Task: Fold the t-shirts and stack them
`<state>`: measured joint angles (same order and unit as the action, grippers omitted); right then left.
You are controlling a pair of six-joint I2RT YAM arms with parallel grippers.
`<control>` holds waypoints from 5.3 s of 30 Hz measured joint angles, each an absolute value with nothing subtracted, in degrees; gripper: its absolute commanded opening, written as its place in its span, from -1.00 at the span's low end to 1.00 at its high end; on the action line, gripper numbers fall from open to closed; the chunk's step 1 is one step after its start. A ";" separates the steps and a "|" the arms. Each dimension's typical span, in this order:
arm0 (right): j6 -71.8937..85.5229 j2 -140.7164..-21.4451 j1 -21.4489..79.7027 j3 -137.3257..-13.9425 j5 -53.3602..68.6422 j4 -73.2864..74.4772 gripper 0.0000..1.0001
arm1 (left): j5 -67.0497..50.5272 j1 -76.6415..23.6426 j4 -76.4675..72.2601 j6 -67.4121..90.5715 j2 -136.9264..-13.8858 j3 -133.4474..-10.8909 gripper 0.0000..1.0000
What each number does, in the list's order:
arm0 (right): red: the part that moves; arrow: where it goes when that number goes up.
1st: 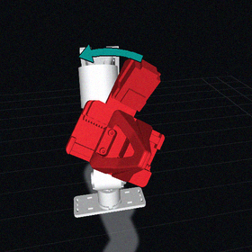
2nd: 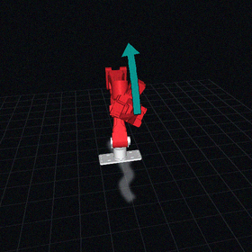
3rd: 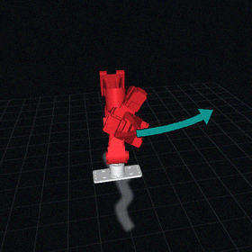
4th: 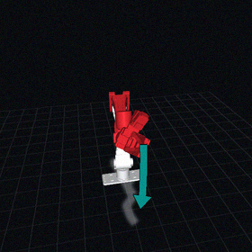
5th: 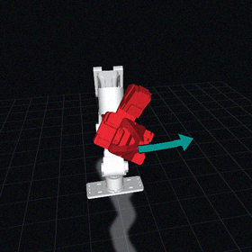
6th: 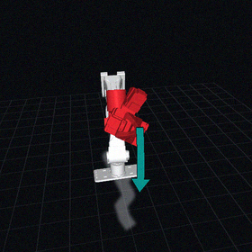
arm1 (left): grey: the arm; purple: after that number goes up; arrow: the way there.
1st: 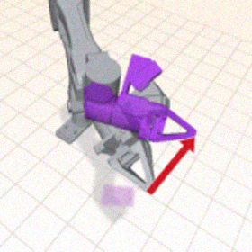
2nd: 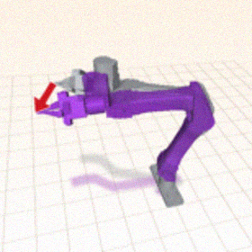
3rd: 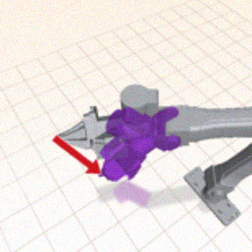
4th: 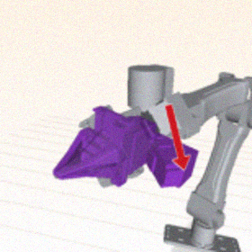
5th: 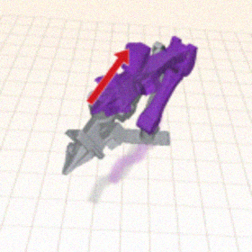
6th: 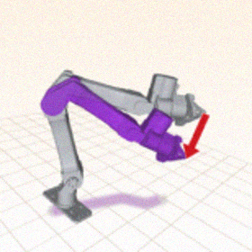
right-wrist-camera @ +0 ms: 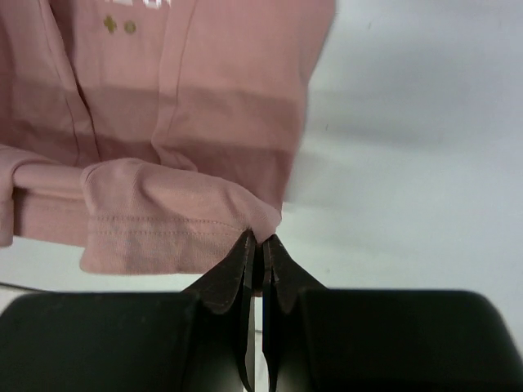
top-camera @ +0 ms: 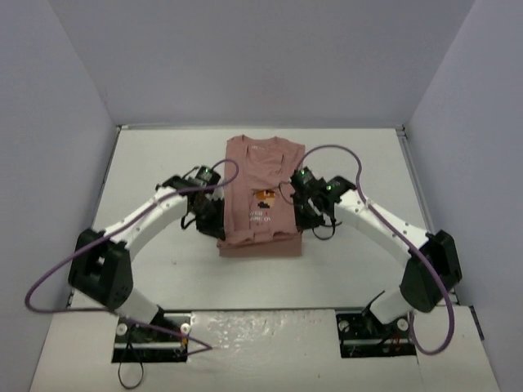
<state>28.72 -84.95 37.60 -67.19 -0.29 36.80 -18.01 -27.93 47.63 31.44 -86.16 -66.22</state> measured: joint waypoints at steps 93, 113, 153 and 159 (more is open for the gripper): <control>-9.39 -129.07 26.94 -101.30 20.09 18.36 -0.28 | -9.89 -27.75 2.88 39.80 -100.62 -56.77 -0.62; -0.31 -116.24 24.45 -93.49 6.74 17.41 -0.27 | -7.41 -27.64 17.75 31.43 -103.84 -71.54 -0.61; 9.58 -87.44 25.58 -60.35 6.85 13.48 -0.28 | -27.21 -23.94 22.11 18.02 -106.69 -77.04 -0.35; 10.59 -86.17 25.58 -58.76 6.80 13.46 -0.27 | -27.14 -24.17 23.35 16.65 -111.18 -78.82 -0.35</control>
<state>10.59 -86.17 25.58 -58.76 6.80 13.46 -27.14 -24.17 23.35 16.65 -111.18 -78.82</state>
